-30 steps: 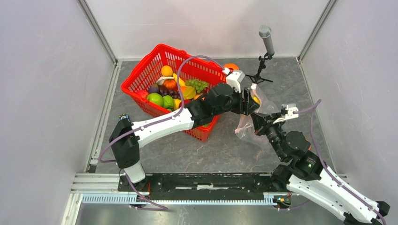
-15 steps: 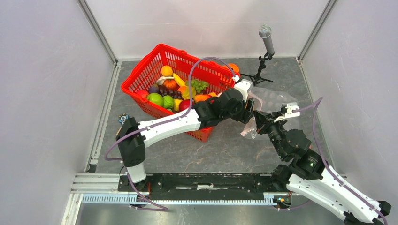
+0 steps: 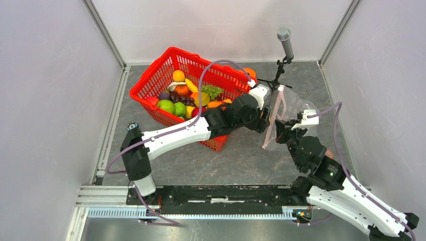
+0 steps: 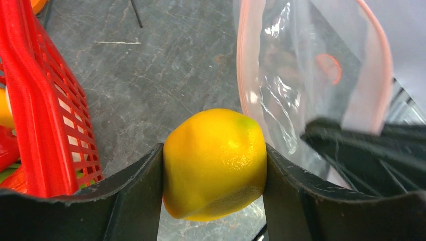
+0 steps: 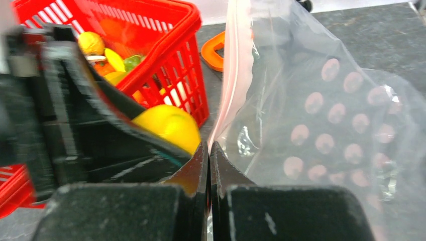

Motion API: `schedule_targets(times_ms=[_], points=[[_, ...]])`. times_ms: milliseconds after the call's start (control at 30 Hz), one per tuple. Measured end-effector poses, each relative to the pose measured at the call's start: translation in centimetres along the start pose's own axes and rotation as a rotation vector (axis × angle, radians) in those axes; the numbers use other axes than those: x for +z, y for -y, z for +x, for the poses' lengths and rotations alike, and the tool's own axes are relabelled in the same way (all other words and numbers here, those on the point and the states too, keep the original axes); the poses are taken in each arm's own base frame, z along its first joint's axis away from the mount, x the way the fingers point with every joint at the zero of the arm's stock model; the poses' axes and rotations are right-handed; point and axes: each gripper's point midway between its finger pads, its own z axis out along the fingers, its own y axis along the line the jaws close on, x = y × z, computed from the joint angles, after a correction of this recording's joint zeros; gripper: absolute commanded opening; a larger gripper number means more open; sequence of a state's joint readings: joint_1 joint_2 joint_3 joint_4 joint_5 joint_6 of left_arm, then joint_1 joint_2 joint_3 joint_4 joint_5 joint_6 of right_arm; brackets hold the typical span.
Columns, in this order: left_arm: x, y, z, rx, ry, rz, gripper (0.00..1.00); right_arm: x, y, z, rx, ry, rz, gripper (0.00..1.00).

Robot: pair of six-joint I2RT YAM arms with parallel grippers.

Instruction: Place the food in the zip-top bag and seal the zipper

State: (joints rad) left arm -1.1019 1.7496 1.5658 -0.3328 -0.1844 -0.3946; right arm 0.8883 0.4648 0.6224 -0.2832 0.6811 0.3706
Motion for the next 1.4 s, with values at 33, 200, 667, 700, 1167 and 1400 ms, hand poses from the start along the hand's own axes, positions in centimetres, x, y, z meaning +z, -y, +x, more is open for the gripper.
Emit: schedule_targets(times_ms=[33, 200, 667, 700, 1167, 1400], points=[[-0.3, 0.1, -0.1, -0.003, -0.001, 0.012, 0.47, 0.0, 0.4, 0.1, -0.003, -0.001, 0.02, 0.0], [-3.4, 0.4, -1.8, -0.024, 0.046, 0.092, 0.44, -0.7, 1.6, -0.7, 0.008, 0.031, 0.057, 0.0], [-8.1, 1.4, -6.1, -0.139, 0.153, 0.471, 0.36, -2.0, -0.4, -3.9, 0.026, 0.099, -0.086, 0.0], [-8.3, 1.6, -6.1, -0.144, 0.152, 0.497, 0.36, -2.0, -0.7, -3.9, 0.032, 0.105, -0.104, 0.0], [-12.4, 5.3, -6.9, -0.07, 0.23, 0.782, 0.33, -0.6, -2.3, -1.7, -0.008, 0.051, -0.149, 0.0], [-13.0, 6.1, -7.4, -0.054, 0.257, 0.846, 0.32, -0.3, -4.3, -0.8, 0.011, 0.059, -0.25, 0.0]])
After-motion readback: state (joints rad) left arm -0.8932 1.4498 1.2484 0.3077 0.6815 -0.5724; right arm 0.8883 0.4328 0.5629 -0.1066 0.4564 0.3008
